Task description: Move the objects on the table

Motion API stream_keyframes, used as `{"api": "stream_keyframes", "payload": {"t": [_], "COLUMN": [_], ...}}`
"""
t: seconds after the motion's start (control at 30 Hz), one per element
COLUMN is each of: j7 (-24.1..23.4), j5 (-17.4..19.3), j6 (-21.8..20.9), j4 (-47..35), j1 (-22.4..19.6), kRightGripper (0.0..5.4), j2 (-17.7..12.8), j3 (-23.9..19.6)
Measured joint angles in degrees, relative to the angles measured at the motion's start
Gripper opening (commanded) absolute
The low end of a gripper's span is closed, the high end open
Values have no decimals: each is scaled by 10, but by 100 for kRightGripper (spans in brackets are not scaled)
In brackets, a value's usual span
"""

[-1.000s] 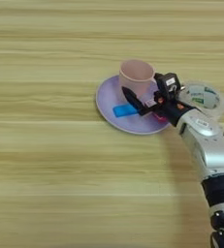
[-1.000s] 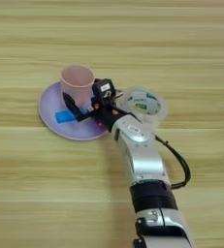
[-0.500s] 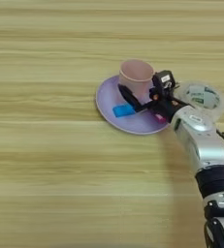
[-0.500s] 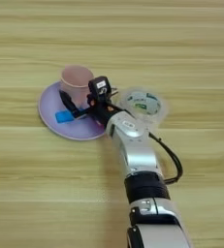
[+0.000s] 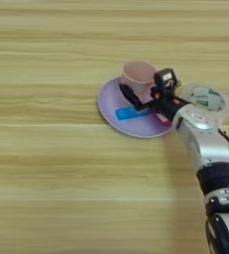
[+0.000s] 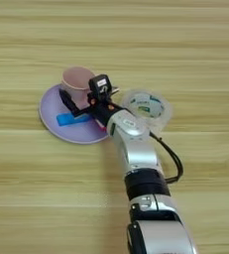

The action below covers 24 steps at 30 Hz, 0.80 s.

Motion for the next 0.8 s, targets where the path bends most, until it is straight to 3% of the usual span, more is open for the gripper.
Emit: {"api": "stream_keyframes", "payload": {"t": [0.23,0.8], "j7": [1,3], "j5": [3,10], "j6": [0,1], "j4": [7,-9], "j1": [-5,-4], "kRightGripper": [448,445], "j2": [2,3], "j3": [-6,-6]}}
